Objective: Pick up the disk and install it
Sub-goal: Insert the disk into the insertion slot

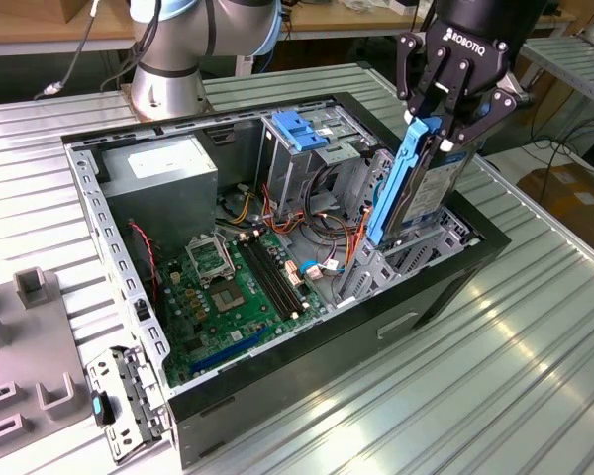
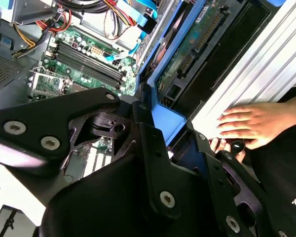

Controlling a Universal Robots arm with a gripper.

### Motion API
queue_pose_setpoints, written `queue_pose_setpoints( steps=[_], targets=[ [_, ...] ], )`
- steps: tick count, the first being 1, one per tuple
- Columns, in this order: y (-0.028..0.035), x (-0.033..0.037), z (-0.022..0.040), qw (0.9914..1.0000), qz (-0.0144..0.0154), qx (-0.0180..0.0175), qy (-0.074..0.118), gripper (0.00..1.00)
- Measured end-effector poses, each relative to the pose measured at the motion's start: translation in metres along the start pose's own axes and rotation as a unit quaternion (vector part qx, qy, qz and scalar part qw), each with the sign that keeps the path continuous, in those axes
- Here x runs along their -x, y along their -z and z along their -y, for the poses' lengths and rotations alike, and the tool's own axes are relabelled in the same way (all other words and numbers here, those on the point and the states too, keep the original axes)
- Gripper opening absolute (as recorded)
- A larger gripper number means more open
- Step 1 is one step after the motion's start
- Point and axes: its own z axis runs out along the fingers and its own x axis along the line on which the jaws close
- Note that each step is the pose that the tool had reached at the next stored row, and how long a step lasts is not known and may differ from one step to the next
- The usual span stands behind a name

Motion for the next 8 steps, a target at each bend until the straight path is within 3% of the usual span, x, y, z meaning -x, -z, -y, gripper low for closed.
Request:
queue_pose_setpoints(
  steps=[8],
  targets=[
    [-0.0037,-0.0027,0.0000,1.00000,-0.0002,-0.0002,0.000,0.37]
  ],
)
